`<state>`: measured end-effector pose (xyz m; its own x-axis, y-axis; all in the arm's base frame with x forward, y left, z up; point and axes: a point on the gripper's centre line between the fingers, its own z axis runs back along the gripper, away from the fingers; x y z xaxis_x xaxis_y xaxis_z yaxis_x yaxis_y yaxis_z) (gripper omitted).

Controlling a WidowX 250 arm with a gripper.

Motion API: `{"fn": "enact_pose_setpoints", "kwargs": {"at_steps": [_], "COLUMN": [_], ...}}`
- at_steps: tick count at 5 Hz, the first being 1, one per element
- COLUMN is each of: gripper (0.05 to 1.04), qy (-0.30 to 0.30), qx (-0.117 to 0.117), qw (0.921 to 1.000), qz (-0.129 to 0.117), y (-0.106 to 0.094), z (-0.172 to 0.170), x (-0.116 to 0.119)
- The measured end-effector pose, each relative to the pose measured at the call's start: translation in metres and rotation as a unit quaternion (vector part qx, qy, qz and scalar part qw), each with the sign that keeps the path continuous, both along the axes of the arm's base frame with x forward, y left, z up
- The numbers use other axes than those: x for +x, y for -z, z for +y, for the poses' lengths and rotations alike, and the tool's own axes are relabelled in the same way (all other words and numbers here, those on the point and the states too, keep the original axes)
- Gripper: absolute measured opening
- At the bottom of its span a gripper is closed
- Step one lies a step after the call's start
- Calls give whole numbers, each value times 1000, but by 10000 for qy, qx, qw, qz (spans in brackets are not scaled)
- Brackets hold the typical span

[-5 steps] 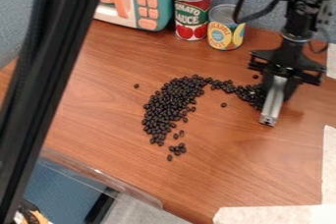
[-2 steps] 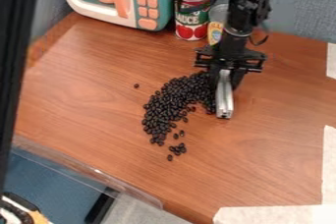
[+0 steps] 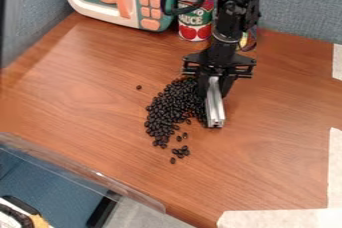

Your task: Sweep into pile

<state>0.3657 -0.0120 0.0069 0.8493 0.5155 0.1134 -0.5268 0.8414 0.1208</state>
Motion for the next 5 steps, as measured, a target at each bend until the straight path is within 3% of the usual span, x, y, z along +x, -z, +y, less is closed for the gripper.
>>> {"fn": "enact_pose_setpoints", "kwargs": {"at_steps": [1,2,3,4,5], "gripper": [381,381,381,381,381], "qy": [-209,-74,347,1064,1875], "qx": [11,-13,-93,-245,-535], "qw": [9998,9999,9990,9932,9797], "qz": [20,-122,-283,-398,-457], "y": [-3,-18,-30,-44,-50], "z": [10,6,-23,-69,-118], "x": [-9,-6,5,11,15]}}
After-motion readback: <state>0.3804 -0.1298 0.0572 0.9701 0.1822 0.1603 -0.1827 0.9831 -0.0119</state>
